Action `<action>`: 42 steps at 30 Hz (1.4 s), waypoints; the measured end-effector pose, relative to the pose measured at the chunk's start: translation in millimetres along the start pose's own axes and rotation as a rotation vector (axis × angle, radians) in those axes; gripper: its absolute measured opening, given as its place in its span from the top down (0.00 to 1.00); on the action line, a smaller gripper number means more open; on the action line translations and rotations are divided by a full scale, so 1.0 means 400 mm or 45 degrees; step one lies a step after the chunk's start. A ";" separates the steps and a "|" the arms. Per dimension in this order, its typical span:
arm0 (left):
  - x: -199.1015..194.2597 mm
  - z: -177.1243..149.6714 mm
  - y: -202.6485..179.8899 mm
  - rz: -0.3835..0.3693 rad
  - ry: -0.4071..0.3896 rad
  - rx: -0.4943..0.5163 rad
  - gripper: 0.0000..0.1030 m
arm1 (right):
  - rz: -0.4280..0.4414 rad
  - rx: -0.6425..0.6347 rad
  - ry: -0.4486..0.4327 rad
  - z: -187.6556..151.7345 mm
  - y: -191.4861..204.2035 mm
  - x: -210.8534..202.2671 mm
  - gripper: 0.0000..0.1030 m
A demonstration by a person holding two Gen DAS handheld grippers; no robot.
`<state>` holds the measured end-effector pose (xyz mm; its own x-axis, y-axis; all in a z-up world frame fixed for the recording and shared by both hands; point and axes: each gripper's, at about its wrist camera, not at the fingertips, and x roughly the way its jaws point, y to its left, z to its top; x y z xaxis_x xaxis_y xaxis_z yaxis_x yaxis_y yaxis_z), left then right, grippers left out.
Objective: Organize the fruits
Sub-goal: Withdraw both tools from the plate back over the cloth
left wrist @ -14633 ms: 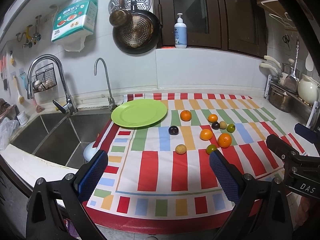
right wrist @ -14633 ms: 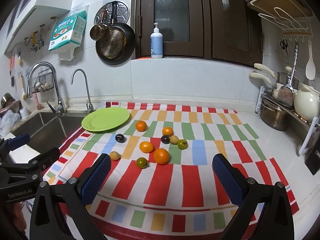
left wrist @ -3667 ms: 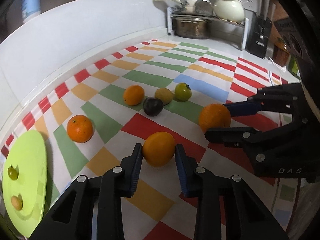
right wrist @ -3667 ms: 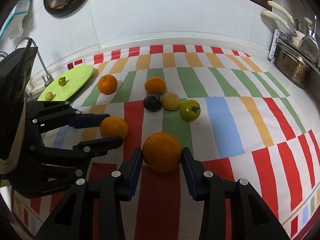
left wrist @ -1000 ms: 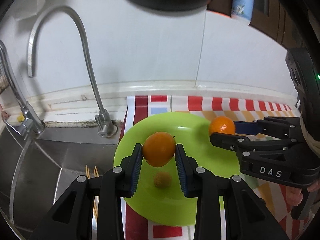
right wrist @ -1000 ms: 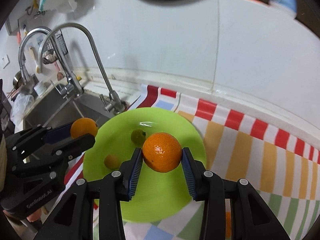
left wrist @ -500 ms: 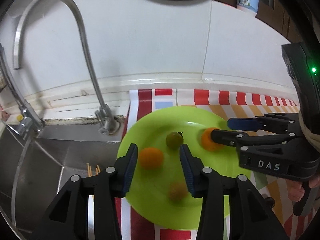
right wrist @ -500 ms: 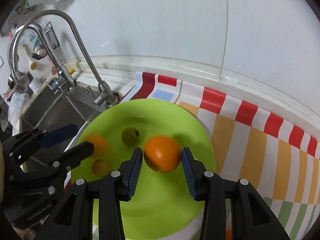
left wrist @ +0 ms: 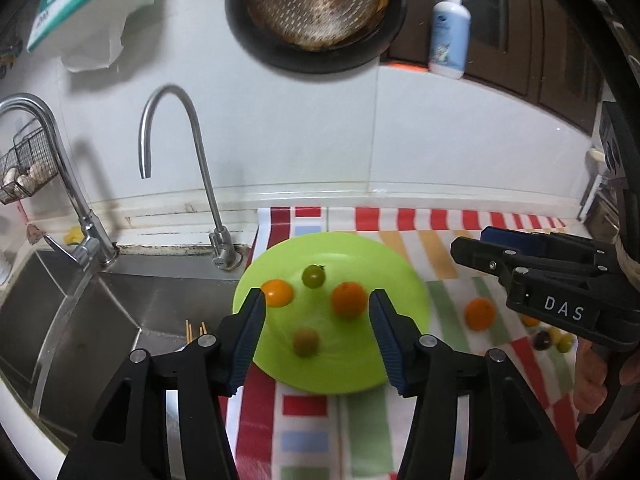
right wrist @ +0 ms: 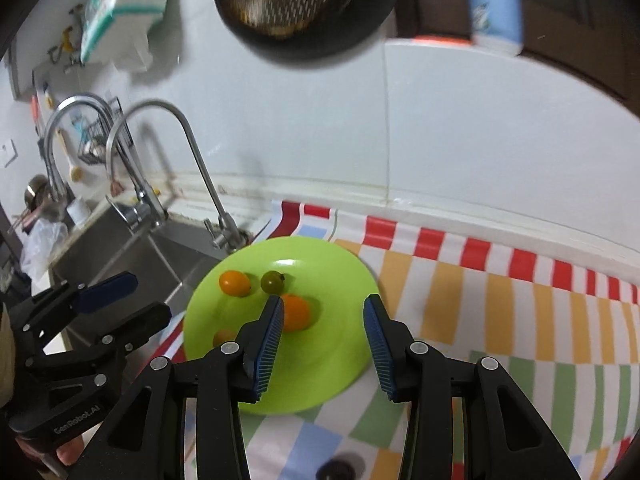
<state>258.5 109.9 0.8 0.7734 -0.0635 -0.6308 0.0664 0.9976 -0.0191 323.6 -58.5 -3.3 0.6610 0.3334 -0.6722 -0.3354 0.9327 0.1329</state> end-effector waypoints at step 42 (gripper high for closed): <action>-0.103 -0.207 -0.288 -0.095 -0.007 0.108 0.33 | -0.623 0.246 -0.134 -0.368 -0.211 -0.378 0.38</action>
<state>166.8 -0.4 -35.2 0.7678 -0.1377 -0.6258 0.1769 0.9842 0.0005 153.2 -208.0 -20.0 0.7759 -0.1439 -0.6142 0.1521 0.9876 -0.0393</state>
